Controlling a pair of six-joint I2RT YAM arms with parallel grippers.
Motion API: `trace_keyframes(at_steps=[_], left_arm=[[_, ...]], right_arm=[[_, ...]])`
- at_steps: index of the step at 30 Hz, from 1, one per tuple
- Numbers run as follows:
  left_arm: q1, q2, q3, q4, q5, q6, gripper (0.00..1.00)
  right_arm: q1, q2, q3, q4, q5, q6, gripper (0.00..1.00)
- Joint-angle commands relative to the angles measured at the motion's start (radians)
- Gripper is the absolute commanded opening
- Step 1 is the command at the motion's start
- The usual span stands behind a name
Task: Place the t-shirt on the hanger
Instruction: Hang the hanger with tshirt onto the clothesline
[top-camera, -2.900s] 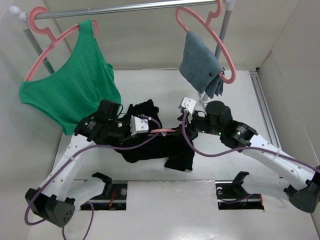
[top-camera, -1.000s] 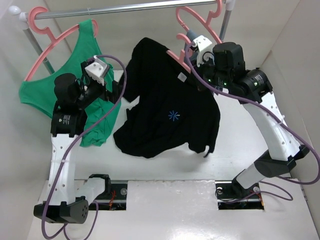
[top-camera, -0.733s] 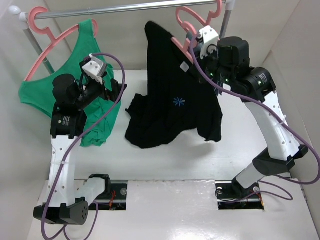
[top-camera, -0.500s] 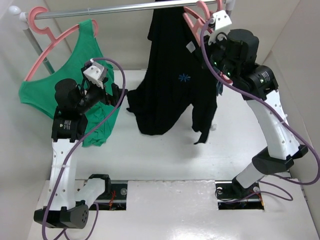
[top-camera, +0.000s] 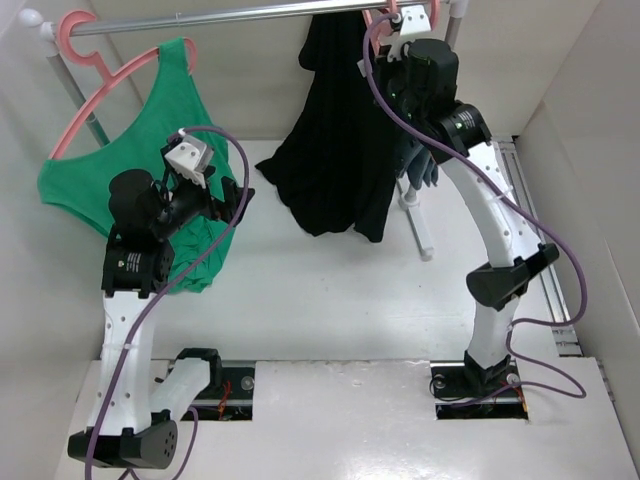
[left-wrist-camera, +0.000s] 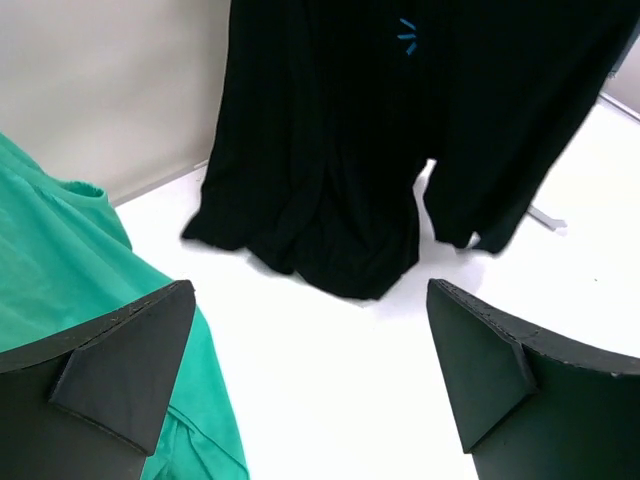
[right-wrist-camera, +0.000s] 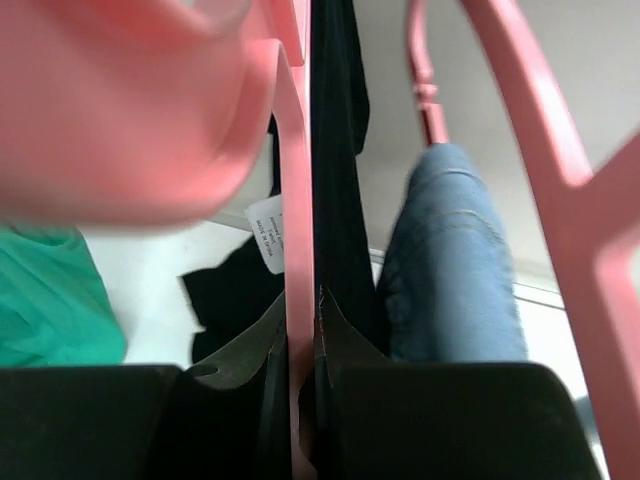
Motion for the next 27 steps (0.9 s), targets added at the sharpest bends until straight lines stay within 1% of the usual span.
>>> trace_keyframes(at_steps=[1, 4, 7, 8, 9, 11, 12, 13, 14, 16, 17, 19, 20, 21, 22, 25, 26, 27], left_arm=[[-0.002, -0.026, -0.009, 0.002, -0.010, 0.000, 1.00], [-0.002, -0.026, -0.009, -0.007, -0.010, 0.011, 1.00], [-0.002, -0.026, -0.009, -0.007, -0.010, 0.011, 1.00], [-0.002, -0.026, -0.019, -0.007, -0.010, 0.011, 1.00], [-0.002, -0.026, -0.019, -0.007, -0.010, 0.011, 1.00], [-0.002, -0.026, -0.028, -0.007, -0.010, 0.011, 1.00], [-0.002, -0.026, -0.028, -0.007, -0.010, 0.011, 1.00], [-0.002, -0.026, -0.037, 0.002, -0.010, -0.003, 1.00], [-0.002, -0.026, -0.037, 0.002, 0.015, -0.015, 1.00], [-0.002, -0.026, -0.049, 0.002, 0.036, -0.029, 1.00], [-0.002, -0.026, -0.060, 0.013, 0.051, -0.029, 1.00], [-0.002, -0.026, -0.072, 0.013, 0.052, -0.052, 1.00], [-0.002, -0.026, -0.081, 0.025, 0.061, -0.052, 1.00], [-0.002, -0.026, -0.082, 0.025, 0.061, -0.063, 1.00], [-0.002, -0.026, -0.092, 0.025, 0.061, -0.063, 1.00], [-0.002, -0.026, -0.103, 0.025, 0.052, -0.063, 1.00], [-0.002, -0.026, -0.112, 0.025, 0.052, -0.063, 1.00], [-0.002, -0.026, -0.112, 0.013, 0.036, -0.063, 1.00]], right_arm=[[-0.012, -0.014, 0.061, 0.117, -0.015, 0.049, 0.00], [-0.012, -0.002, 0.041, 0.090, -0.042, 0.059, 0.00], [-0.012, -0.040, -0.048, 0.077, -0.072, 0.059, 0.00], [0.000, -0.062, -0.081, 0.100, -0.072, 0.059, 0.16], [0.015, -0.112, -0.156, 0.110, -0.072, 0.059, 0.32], [0.032, -0.169, -0.224, 0.119, -0.044, 0.050, 0.59], [0.059, -0.225, -0.284, 0.128, -0.021, 0.032, 0.65], [0.076, -0.253, -0.308, 0.128, 0.011, -0.002, 0.66], [0.092, -0.279, -0.328, 0.128, 0.082, -0.014, 0.67], [0.132, -0.353, -0.370, 0.102, 0.146, -0.025, 0.72], [0.142, -0.378, -0.385, 0.102, 0.193, -0.036, 0.72], [0.179, -0.451, -0.428, 0.102, 0.230, -0.048, 0.79], [0.192, -0.471, -0.441, 0.102, 0.249, -0.062, 0.80], [0.216, -0.511, -0.460, 0.102, 0.288, -0.074, 0.87], [0.228, -0.511, -0.461, 0.091, 0.305, -0.074, 0.87], [0.264, -0.588, -0.516, 0.091, 0.326, -0.099, 0.91], [0.288, -0.631, -0.561, 0.119, 0.326, -0.126, 0.99], [0.302, -0.652, -0.586, 0.131, 0.326, -0.126, 0.99]])
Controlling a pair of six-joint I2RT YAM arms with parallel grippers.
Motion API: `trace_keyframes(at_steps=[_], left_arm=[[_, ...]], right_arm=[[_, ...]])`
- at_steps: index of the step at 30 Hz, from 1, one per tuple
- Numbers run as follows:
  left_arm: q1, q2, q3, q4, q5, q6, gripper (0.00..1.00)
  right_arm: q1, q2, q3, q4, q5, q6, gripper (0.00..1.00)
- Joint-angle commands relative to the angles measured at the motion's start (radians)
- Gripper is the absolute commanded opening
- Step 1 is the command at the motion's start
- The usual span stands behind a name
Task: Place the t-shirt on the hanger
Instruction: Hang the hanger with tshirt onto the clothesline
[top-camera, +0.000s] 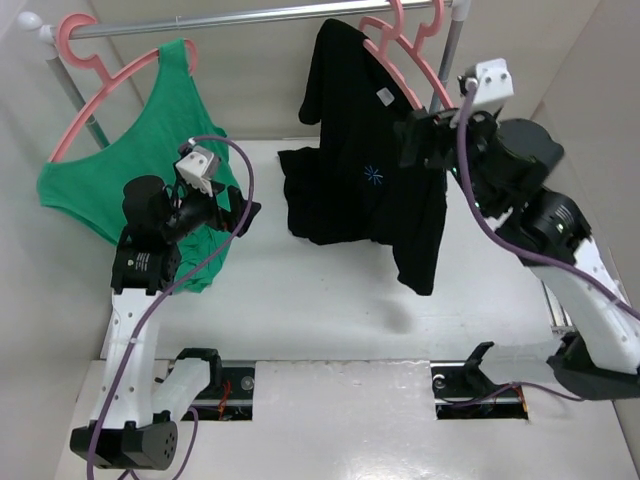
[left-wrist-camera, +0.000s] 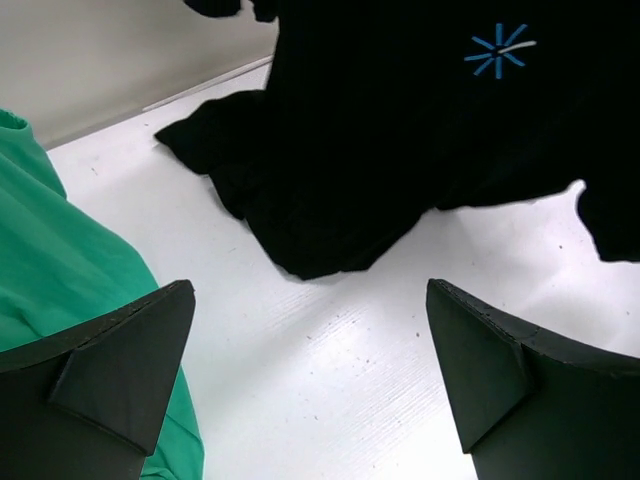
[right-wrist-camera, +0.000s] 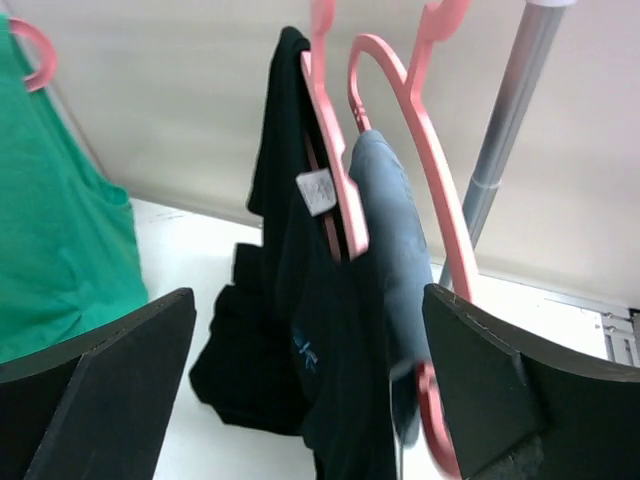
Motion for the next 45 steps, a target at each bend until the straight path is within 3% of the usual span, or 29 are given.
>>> trace_keyframes(at_steps=[1, 7, 13, 17, 22, 27, 30, 34, 37, 45], left_arm=[[-0.002, -0.014, -0.023, 0.024, -0.023, -0.022, 1.00], [-0.002, -0.005, -0.083, 0.004, -0.081, -0.006, 1.00], [0.007, 0.004, -0.156, -0.005, -0.159, 0.033, 1.00], [0.007, 0.013, -0.195, -0.014, -0.183, 0.045, 1.00], [0.007, 0.013, -0.218, -0.014, -0.183, 0.045, 1.00], [0.007, 0.013, -0.227, -0.005, -0.183, 0.045, 1.00], [0.007, 0.004, -0.227, -0.005, -0.183, 0.045, 1.00], [0.007, 0.004, -0.227, -0.005, -0.193, 0.045, 1.00], [0.007, -0.005, -0.236, 0.004, -0.193, 0.045, 1.00], [0.007, -0.005, -0.236, 0.004, -0.193, 0.036, 1.00]], right_arm=[[0.055, -0.069, -0.083, 0.059, 0.062, -0.061, 0.99], [0.141, -0.183, -0.261, 0.070, 0.011, -0.093, 0.99], [0.150, -0.194, -0.583, 0.022, -0.254, -0.060, 0.99], [0.150, -0.205, -0.876, 0.152, -0.355, 0.116, 0.99], [0.115, -0.243, -1.157, 0.244, -0.261, 0.393, 0.99], [-0.071, -0.455, -1.404, 0.226, -0.214, 0.637, 0.99], [-0.176, -0.588, -1.434, 0.095, -0.136, 0.726, 0.99], [-0.247, -0.798, -1.400, -0.106, 0.041, 0.778, 0.99], [-0.259, -0.861, -1.356, -0.226, 0.117, 0.778, 0.99], [-0.268, -0.950, -1.259, -0.254, 0.160, 0.769, 0.99]])
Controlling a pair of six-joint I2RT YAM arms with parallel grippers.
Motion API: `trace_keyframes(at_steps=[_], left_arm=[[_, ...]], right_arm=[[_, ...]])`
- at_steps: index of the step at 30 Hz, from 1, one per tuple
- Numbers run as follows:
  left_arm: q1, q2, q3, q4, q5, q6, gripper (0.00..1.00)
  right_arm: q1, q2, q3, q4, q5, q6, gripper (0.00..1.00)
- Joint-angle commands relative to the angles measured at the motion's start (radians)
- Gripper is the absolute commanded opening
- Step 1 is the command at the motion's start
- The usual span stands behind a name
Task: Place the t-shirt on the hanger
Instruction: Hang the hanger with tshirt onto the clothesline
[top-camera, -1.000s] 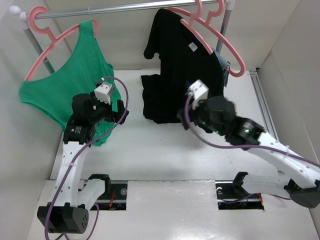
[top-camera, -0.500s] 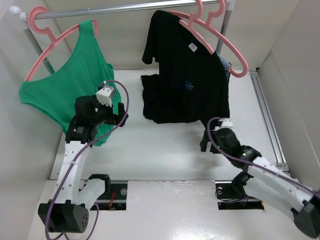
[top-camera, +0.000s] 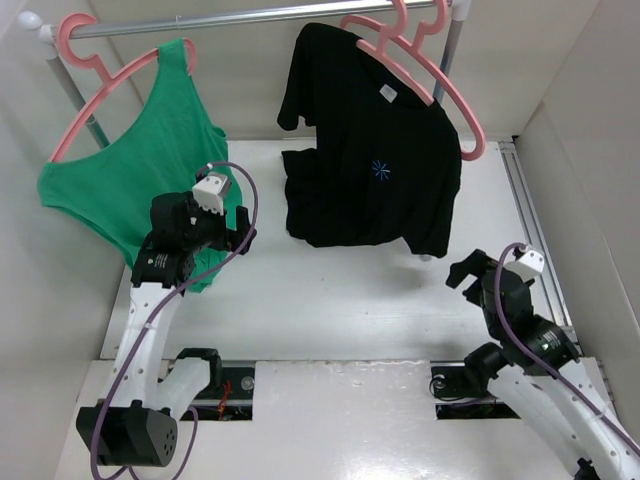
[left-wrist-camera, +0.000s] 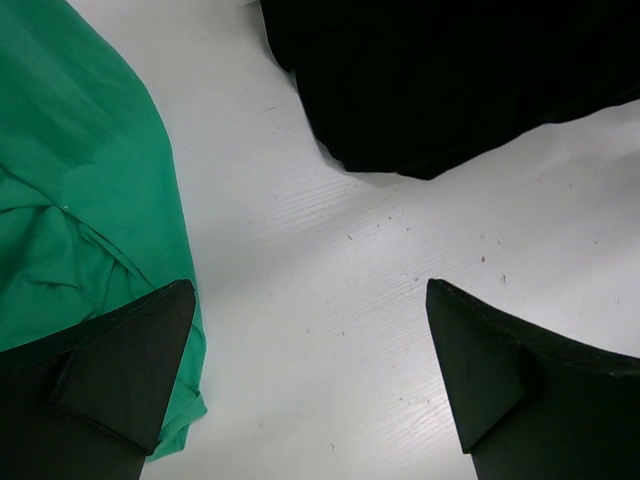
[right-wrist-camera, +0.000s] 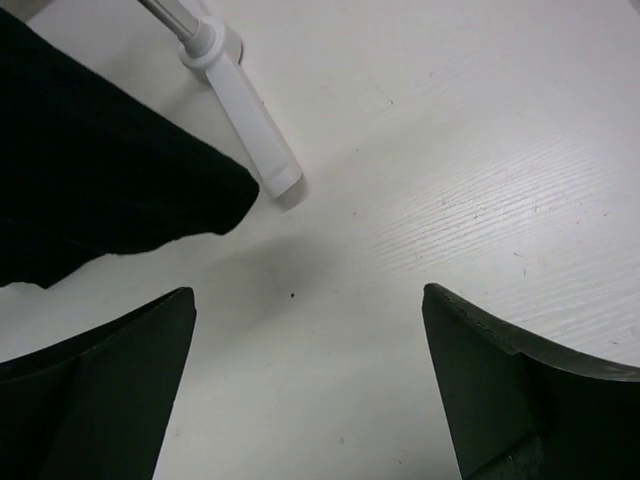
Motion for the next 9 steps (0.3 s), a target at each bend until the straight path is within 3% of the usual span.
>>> trace_keyframes(at_steps=[1, 9], left_arm=[[0.006, -0.023, -0.009, 0.034, -0.006, -0.003, 1.00], [0.006, -0.014, 0.001, 0.034, -0.006, -0.012, 1.00]], right_arm=[[-0.005, -0.012, 0.057, -0.032, 0.050, 0.013, 0.99], [-0.005, 0.039, 0.097, -0.023, 0.061, 0.013, 0.99]])
